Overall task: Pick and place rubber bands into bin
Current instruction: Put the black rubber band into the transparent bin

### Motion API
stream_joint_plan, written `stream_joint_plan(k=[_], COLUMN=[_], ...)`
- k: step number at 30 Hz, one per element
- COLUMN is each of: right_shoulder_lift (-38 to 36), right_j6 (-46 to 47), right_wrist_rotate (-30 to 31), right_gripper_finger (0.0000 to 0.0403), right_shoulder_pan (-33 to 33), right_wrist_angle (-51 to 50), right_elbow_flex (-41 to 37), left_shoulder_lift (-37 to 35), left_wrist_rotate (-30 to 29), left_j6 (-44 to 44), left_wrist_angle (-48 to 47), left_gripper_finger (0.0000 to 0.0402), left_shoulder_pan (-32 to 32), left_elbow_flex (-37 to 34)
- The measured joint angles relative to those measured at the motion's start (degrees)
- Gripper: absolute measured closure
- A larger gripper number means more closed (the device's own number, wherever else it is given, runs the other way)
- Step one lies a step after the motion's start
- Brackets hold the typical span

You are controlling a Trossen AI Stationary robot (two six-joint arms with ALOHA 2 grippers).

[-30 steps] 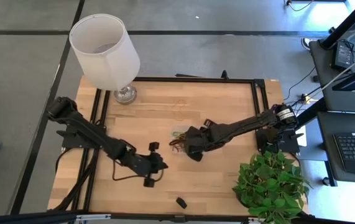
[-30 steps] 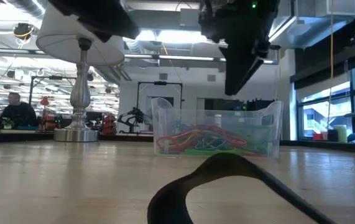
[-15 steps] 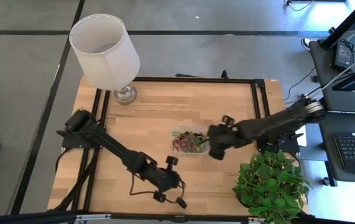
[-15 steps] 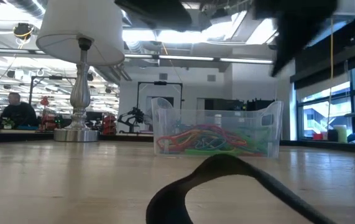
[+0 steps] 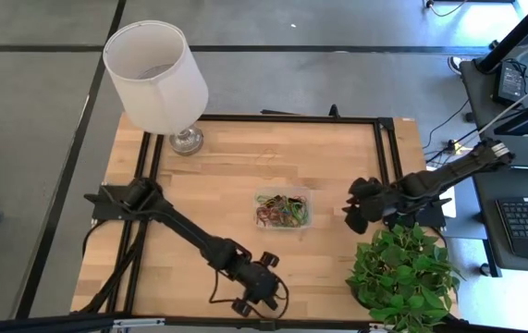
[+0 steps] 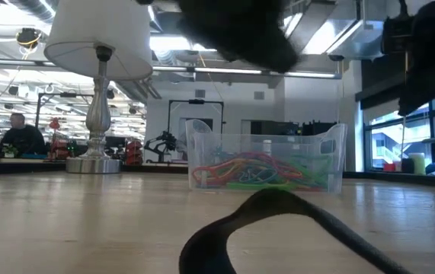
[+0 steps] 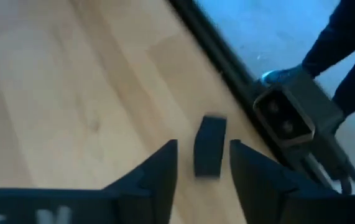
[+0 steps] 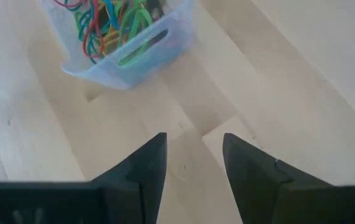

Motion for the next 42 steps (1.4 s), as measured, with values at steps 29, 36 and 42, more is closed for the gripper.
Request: stream_joint_plan(k=[29,36,42], right_shoulder_lift=[-2.1,-2.1,-2.1], right_j6=[-2.3,-2.3,-2.3], right_wrist_rotate=[0.3,1.0,2.0], right_gripper_finger=[0.0242,0.0242,0.0242], right_shoulder_pan=[0.9,0.9,0.9], right_wrist_angle=[-0.2,-0.2,0.0], right_elbow_flex=[-1.8,-1.8,-1.8], left_shoulder_lift=[6.3,-3.5,-10.6], left_wrist_rotate=[2.6,1.5,-2.5], left_j6=[2.5,6.4,8.7], left_wrist_angle=[2.8,1.8,2.0], left_gripper_finger=[0.0399,0.0399,0.0399], left_shoulder_pan=[3.0,8.7,15.4], left_elbow_flex=[0.4,0.5,0.6])
